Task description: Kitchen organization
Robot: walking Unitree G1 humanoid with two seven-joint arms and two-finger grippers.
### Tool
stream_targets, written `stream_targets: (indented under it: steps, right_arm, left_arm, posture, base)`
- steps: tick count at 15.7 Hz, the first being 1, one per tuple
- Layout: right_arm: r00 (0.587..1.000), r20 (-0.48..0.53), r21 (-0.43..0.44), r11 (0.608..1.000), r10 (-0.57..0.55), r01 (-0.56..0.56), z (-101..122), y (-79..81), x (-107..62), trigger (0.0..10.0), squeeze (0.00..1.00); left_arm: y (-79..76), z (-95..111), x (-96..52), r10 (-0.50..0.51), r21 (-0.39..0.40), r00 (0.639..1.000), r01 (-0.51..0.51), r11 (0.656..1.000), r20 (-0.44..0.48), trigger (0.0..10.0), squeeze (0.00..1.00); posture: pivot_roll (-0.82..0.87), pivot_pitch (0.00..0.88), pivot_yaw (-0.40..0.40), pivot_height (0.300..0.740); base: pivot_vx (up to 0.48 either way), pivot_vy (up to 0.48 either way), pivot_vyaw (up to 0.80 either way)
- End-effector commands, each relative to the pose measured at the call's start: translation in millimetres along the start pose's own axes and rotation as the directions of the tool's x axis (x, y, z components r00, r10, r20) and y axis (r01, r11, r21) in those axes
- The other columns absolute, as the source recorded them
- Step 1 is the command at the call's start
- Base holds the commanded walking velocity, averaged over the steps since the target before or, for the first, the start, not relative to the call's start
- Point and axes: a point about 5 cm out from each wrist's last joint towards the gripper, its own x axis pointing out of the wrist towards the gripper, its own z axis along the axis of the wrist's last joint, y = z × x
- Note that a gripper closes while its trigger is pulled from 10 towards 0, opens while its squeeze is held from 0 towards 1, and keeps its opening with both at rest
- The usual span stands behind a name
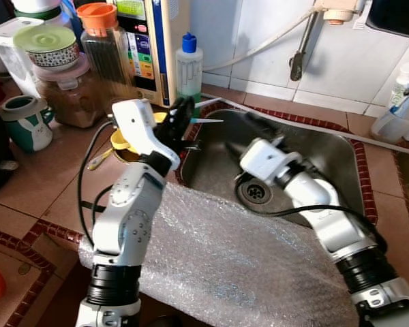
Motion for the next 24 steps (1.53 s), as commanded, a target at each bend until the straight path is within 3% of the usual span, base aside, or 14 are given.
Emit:
stream_targets:
  steps: [1, 7, 9, 21, 24]
  right_arm:
    - [0.999, 0.029, -0.020, 1.000, 0.014, -0.013, 6, -2.3, 3.3, 10.0, 0.00]
    - [1.000, 0.007, -0.045, 0.999, 0.016, -0.016, 1, 2.3, 4.6, 10.0, 0.00]
    - [1.000, 0.000, -0.042, 0.999, 0.009, -0.009, -2, 1.7, 4.4, 0.0, 0.00]
    - [0.999, -0.053, -0.053, 0.999, -0.001, -0.002, -12, 1.5, 2.0, 0.0, 0.00]
    - [0.998, -0.063, -0.074, 0.997, -0.017, 0.012, -16, -2.1, 2.7, 0.0, 0.00]
  left_arm:
    - [-7.4, -1, 3.5, -0.039, -0.001, 0.999, 0.039, 0.999, -0.009, 1.4, 0.00]
    - [-32.2, -15, 1.1, -0.189, -0.077, 0.977, 0.183, 0.980, -0.094, 1.6, 0.00]
    - [-32.0, -15, 0.3, -0.187, -0.073, 0.978, 0.181, 0.981, -0.092, 1.8, 0.00]
    - [-25.9, -5, 1.5, -0.146, -0.048, 0.988, 0.144, 0.988, -0.046, 2.5, 0.00]
    - [-34.3, -13, -0.8, -0.203, -0.076, 0.975, 0.197, 0.978, -0.090, 2.3, 0.00]
  posture:
    - [-0.01, 0.084, -0.014, 0.740]
    - [0.00, 0.082, -0.006, 0.740]
    - [0.00, 0.082, -0.004, 0.740]
    - [0.00, 0.088, -0.004, 0.740]
    - [0.00, 0.088, -0.006, 0.740]
  base:
    - [0.000, 0.000, 0.00]
    - [0.000, 0.000, 0.00]
    - [0.000, 0.000, 0.00]
    - [0.000, 0.000, 0.00]
    - [0.000, 0.000, 0.00]
